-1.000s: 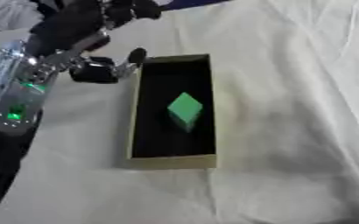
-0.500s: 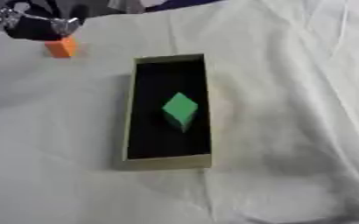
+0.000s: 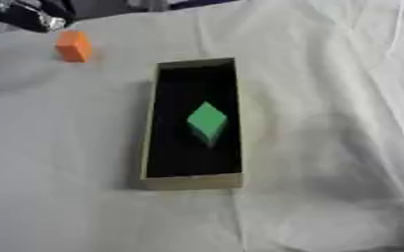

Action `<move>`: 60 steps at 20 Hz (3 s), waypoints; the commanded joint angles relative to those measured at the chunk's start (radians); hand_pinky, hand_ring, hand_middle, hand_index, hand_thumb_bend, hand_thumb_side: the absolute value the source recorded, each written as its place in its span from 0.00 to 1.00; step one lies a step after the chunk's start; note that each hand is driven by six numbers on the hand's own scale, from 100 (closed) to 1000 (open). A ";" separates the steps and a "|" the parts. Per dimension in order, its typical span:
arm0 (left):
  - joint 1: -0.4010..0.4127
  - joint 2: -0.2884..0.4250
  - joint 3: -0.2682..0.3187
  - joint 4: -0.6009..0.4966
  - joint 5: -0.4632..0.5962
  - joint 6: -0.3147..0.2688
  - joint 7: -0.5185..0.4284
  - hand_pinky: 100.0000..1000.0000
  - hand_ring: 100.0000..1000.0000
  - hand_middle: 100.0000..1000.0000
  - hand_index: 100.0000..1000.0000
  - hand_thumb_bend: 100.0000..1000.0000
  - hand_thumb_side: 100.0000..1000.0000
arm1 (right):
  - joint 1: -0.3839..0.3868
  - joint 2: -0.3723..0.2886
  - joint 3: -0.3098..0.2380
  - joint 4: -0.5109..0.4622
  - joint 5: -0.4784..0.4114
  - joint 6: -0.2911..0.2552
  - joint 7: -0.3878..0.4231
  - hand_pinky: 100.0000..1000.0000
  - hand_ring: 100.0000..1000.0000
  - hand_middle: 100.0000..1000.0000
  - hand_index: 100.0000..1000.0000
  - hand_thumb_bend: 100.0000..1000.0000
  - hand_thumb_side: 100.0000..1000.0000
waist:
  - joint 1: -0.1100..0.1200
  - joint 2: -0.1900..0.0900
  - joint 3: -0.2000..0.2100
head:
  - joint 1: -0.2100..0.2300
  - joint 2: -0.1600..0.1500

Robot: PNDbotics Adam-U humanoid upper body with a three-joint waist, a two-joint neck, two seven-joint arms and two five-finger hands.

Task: Pick up objects on the table and place them in the box.

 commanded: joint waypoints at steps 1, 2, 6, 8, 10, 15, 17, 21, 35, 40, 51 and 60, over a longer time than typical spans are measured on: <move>-0.039 0.029 0.025 0.067 -0.040 -0.026 0.005 0.77 0.89 0.87 0.90 0.43 0.00 | -0.007 -0.022 0.003 -0.011 0.009 -0.004 0.002 0.85 0.89 0.49 0.83 0.00 0.64 | -0.005 -0.014 -0.001 | 0.018 0.002; -0.045 0.026 0.027 0.087 -0.049 -0.034 0.002 0.77 0.89 0.87 0.90 0.43 0.00 | -0.007 -0.022 0.003 -0.011 0.009 -0.004 0.002 0.85 0.89 0.49 0.83 0.00 0.64 | -0.006 -0.014 -0.001 | 0.021 0.002; -0.060 0.011 0.030 0.146 -0.075 -0.057 -0.026 0.77 0.90 0.87 0.91 0.45 0.00 | -0.008 -0.021 0.005 -0.011 0.009 -0.005 0.003 0.85 0.89 0.49 0.83 0.00 0.64 | -0.008 -0.011 -0.004 | 0.030 -0.004; -0.069 0.000 0.032 0.172 -0.085 -0.061 -0.043 0.77 0.90 0.87 0.91 0.43 0.00 | -0.010 -0.021 0.007 -0.011 0.010 -0.006 0.004 0.85 0.89 0.49 0.83 0.00 0.64 | -0.008 -0.009 -0.006 | 0.034 -0.009; -0.077 -0.010 0.033 0.195 -0.087 -0.066 -0.062 0.77 0.90 0.87 0.91 0.43 0.00 | -0.011 -0.020 0.008 -0.011 0.010 -0.007 0.005 0.85 0.89 0.49 0.83 0.00 0.64 | -0.009 -0.007 -0.008 | 0.035 -0.015; -0.088 -0.021 0.034 0.222 -0.106 -0.078 -0.090 0.78 0.90 0.87 0.91 0.47 0.00 | -0.013 -0.018 0.011 -0.011 0.013 -0.007 0.008 0.85 0.89 0.49 0.84 0.00 0.65 | -0.008 0.001 -0.014 | 0.036 -0.023; -0.092 -0.024 0.037 0.232 -0.120 -0.075 -0.093 0.78 0.91 0.88 0.91 0.50 0.00 | -0.015 -0.018 0.012 -0.011 0.014 -0.007 0.009 0.85 0.89 0.49 0.84 0.00 0.65 | -0.008 0.004 -0.016 | 0.035 -0.027; -0.103 -0.026 0.048 0.265 -0.179 -0.044 -0.073 0.79 0.91 0.88 0.91 0.56 0.00 | -0.019 -0.017 0.016 -0.011 0.015 -0.009 0.011 0.85 0.89 0.48 0.84 0.00 0.65 | -0.007 0.011 -0.024 | 0.037 -0.041; -0.123 -0.026 0.086 0.362 -0.239 0.028 0.002 0.78 0.91 0.88 0.91 0.45 0.00 | -0.032 -0.010 0.029 -0.011 0.036 -0.009 0.023 0.85 0.89 0.48 0.84 0.00 0.67 | 0.000 0.051 -0.041 | 0.050 -0.078; -0.128 -0.018 0.097 0.386 -0.233 0.055 0.019 0.75 0.89 0.88 0.91 0.39 0.00 | -0.036 -0.007 0.034 -0.011 0.049 -0.010 0.024 0.85 0.90 0.48 0.84 0.00 0.68 | 0.003 0.068 -0.049 | 0.052 -0.091; -0.152 0.021 0.111 0.387 -0.225 0.089 0.084 0.72 0.87 0.88 0.90 0.38 0.00 | -0.041 -0.001 0.044 -0.011 0.077 -0.009 0.024 0.85 0.90 0.47 0.84 0.00 0.70 | 0.011 0.101 -0.062 | 0.063 -0.122; -0.157 0.026 0.115 0.394 -0.257 0.110 0.121 0.55 0.74 0.85 0.88 0.39 0.00 | -0.047 0.004 0.053 -0.011 0.091 -0.006 0.026 0.85 0.90 0.47 0.84 0.00 0.71 | 0.012 0.118 -0.069 | 0.072 -0.141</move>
